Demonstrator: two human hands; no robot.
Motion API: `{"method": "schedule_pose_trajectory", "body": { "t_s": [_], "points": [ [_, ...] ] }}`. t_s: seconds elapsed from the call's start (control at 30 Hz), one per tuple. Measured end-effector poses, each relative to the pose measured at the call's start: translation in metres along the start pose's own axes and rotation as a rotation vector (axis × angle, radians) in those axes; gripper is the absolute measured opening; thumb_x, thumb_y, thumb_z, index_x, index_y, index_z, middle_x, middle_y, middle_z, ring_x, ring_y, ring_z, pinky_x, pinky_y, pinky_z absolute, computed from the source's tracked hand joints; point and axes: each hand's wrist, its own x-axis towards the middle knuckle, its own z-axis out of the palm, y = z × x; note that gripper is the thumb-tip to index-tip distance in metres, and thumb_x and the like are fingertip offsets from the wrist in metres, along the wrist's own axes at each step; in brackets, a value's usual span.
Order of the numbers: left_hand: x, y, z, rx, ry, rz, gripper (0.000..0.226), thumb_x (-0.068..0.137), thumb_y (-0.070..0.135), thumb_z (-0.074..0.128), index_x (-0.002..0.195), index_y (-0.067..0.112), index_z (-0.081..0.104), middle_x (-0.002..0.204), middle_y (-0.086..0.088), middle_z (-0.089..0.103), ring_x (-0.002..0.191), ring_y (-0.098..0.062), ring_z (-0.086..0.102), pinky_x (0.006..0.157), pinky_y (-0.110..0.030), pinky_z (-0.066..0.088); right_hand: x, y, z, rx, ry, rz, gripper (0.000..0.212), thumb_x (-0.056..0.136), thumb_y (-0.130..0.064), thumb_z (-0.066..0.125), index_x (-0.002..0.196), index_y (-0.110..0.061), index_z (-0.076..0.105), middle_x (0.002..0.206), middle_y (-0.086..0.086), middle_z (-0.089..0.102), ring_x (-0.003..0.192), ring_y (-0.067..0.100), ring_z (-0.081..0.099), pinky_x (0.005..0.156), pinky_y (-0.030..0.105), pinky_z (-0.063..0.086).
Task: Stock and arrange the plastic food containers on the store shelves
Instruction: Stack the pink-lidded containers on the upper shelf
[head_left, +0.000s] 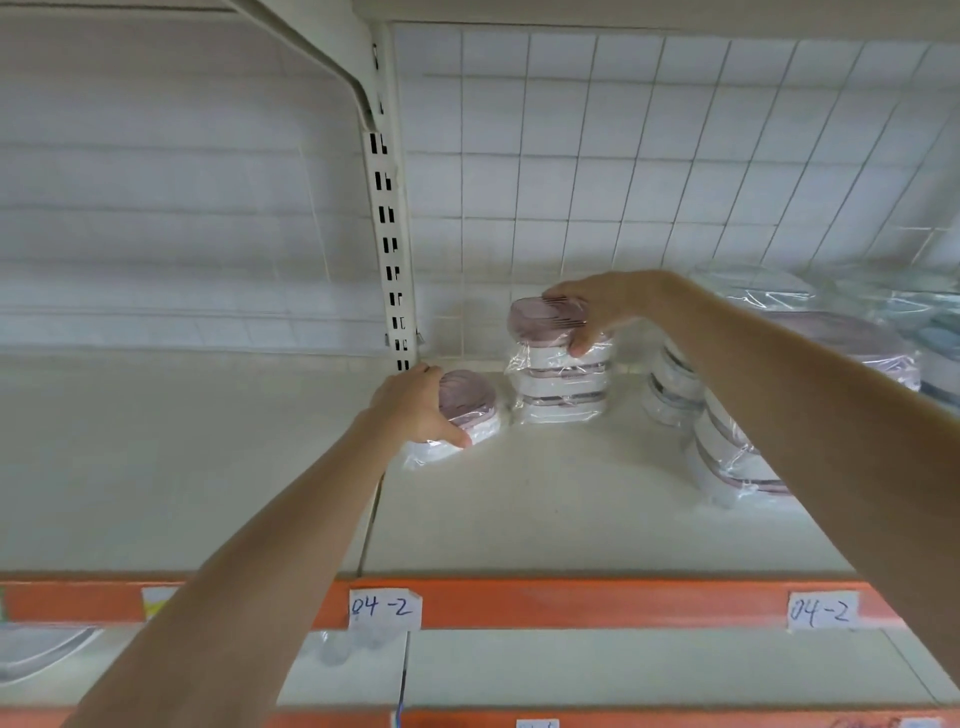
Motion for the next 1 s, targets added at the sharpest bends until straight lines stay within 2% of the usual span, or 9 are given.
{"method": "schedule_pose_trajectory", "body": {
  "t_s": [0.1, 0.2, 0.3, 0.4, 0.53, 0.63, 0.7, 0.87, 1.0],
  "points": [
    [0.000, -0.002, -0.003, -0.038, -0.001, 0.011, 0.096, 0.057, 0.057, 0.082, 0.136, 0.017, 0.045, 0.129, -0.003, 0.050, 0.116, -0.024, 0.051, 0.096, -0.033, 0.042, -0.006, -0.002, 0.001, -0.029, 0.021, 0.009, 0.088, 0.066, -0.040, 0.082, 0.139, -0.030, 0.035, 0.136, -0.005, 0.046, 0.121, 0.024, 0.044, 0.102, 0.041, 0.035],
    [0.001, -0.008, -0.013, -0.187, 0.038, -0.010, 0.074, 0.058, 0.052, 0.084, 0.116, 0.015, 0.058, 0.107, -0.003, 0.058, 0.092, -0.021, 0.056, 0.078, -0.031, 0.045, -0.012, -0.004, 0.004, -0.071, 0.034, 0.006, 0.077, 0.066, -0.042, 0.081, 0.130, -0.022, 0.044, 0.124, 0.000, 0.055, 0.109, 0.025, 0.050, 0.092, 0.036, 0.040],
    [0.002, -0.015, -0.026, -0.256, 0.102, -0.020, 0.074, 0.058, 0.050, 0.084, 0.117, 0.014, 0.056, 0.106, -0.006, 0.056, 0.092, -0.023, 0.055, 0.072, -0.028, 0.041, -0.021, -0.007, 0.006, -0.094, 0.031, 0.013, 0.075, 0.065, -0.042, 0.081, 0.127, -0.022, 0.045, 0.118, 0.000, 0.057, 0.103, 0.024, 0.052, 0.089, 0.036, 0.043],
    [0.000, -0.019, -0.040, -0.277, 0.131, 0.005, 0.068, 0.059, 0.049, 0.084, 0.111, 0.016, 0.055, 0.103, -0.003, 0.053, 0.091, -0.022, 0.055, 0.065, -0.026, 0.036, -0.026, -0.010, 0.006, -0.115, 0.028, 0.030, 0.084, 0.064, -0.043, 0.082, 0.134, -0.024, 0.039, 0.122, 0.000, 0.054, 0.100, 0.022, 0.047, 0.083, 0.033, 0.039],
    [-0.003, -0.012, -0.061, -0.359, 0.164, 0.053, 0.079, 0.061, 0.044, 0.084, 0.125, 0.017, 0.046, 0.117, 0.002, 0.050, 0.102, -0.016, 0.050, 0.078, -0.026, 0.036, -0.027, -0.014, 0.007, -0.123, 0.000, 0.077, 0.093, 0.068, -0.042, 0.080, 0.143, -0.023, 0.029, 0.136, 0.002, 0.048, 0.117, 0.026, 0.046, 0.093, 0.035, 0.038],
    [0.001, 0.007, -0.081, -0.320, 0.196, 0.138, 0.080, 0.061, 0.044, 0.084, 0.126, 0.017, 0.045, 0.121, 0.003, 0.049, 0.110, -0.016, 0.047, 0.082, -0.026, 0.037, -0.037, -0.012, 0.003, -0.063, -0.030, 0.123, 0.108, 0.068, -0.047, 0.079, 0.149, -0.018, 0.013, 0.151, 0.004, 0.031, 0.134, 0.028, 0.035, 0.107, 0.039, 0.031],
    [0.008, 0.023, -0.095, -0.268, 0.225, 0.187, 0.080, 0.061, 0.045, 0.084, 0.126, 0.017, 0.046, 0.122, 0.000, 0.047, 0.112, -0.019, 0.045, 0.085, -0.028, 0.037, -0.047, -0.005, -0.006, 0.011, -0.003, 0.134, 0.109, 0.069, -0.042, 0.080, 0.148, -0.013, 0.012, 0.153, 0.005, 0.026, 0.137, 0.026, 0.030, 0.110, 0.039, 0.028],
    [0.028, 0.074, -0.115, -0.299, 0.285, 0.255, 0.084, 0.062, 0.048, 0.081, 0.130, 0.019, 0.042, 0.117, -0.003, 0.037, 0.115, -0.022, 0.040, 0.093, -0.033, 0.040, -0.074, 0.010, -0.030, 0.040, 0.158, 0.151, 0.093, 0.080, -0.021, 0.073, 0.150, -0.014, 0.012, 0.154, 0.004, 0.025, 0.138, 0.023, 0.030, 0.109, 0.032, 0.025],
    [0.039, 0.113, -0.108, -0.286, 0.241, 0.317, 0.085, 0.064, 0.045, 0.081, 0.133, 0.017, 0.040, 0.123, -0.008, 0.036, 0.120, -0.026, 0.036, 0.097, -0.034, 0.038, -0.080, 0.015, -0.027, 0.053, 0.267, 0.205, 0.057, 0.091, -0.005, 0.049, 0.144, -0.006, 0.027, 0.141, 0.017, 0.042, 0.125, 0.029, 0.044, 0.098, 0.030, 0.037]
  ]
}}
